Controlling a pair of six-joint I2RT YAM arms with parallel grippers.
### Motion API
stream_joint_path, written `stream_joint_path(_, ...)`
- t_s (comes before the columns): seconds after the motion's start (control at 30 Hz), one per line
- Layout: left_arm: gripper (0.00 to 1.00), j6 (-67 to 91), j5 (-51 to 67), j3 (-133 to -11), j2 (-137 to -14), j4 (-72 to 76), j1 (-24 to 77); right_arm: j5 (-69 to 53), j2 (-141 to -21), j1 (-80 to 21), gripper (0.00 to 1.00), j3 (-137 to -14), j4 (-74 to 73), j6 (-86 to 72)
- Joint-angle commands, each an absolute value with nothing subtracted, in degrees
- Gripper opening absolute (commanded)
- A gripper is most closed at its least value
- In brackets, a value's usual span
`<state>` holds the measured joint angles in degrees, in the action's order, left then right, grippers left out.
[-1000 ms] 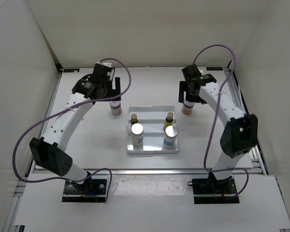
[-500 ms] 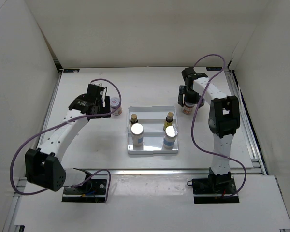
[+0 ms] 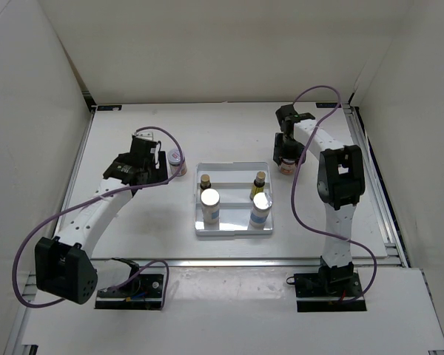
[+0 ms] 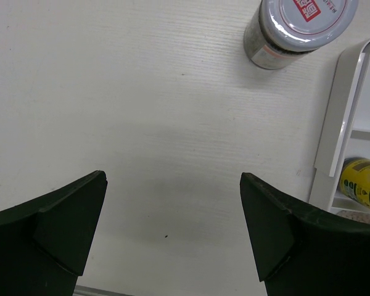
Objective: Organize the condiment bottles
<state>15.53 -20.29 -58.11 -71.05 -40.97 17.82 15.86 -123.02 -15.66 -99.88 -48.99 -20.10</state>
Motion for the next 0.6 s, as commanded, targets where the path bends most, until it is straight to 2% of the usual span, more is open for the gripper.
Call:
stream_joint_path(0.0, 1.00, 15.6, -20.3, -58.2, -71.2, -38.8, 17.6, 16.2, -121.0, -15.6, 0.37, -101.2, -48.5, -19.5)
stream_joint_path(0.07, 1.00, 15.6, -19.8, -58.2, -71.2, -38.1, 17.6, 16.2, -120.4, -15.6, 0.29, -100.6, -48.5, -19.5)
stream_joint_path(0.1, 1.00, 15.6, -19.8, -58.2, -71.2, -38.1, 17.6, 16.2, -119.0, -15.6, 0.22, -100.6, -48.5, -19.5)
stream_joint_path(0.3, 1.00, 15.0, -19.2, -58.2, -71.2, -37.6, 17.6, 17.4, -114.3, -15.6, 0.00, -100.0, -48.0, -19.0)
stream_joint_path(0.57, 1.00, 15.0, -19.2, -58.2, -70.6, -37.6, 17.6, 16.8, -108.6, -16.7, 0.00, -100.5, -48.0, -17.8)
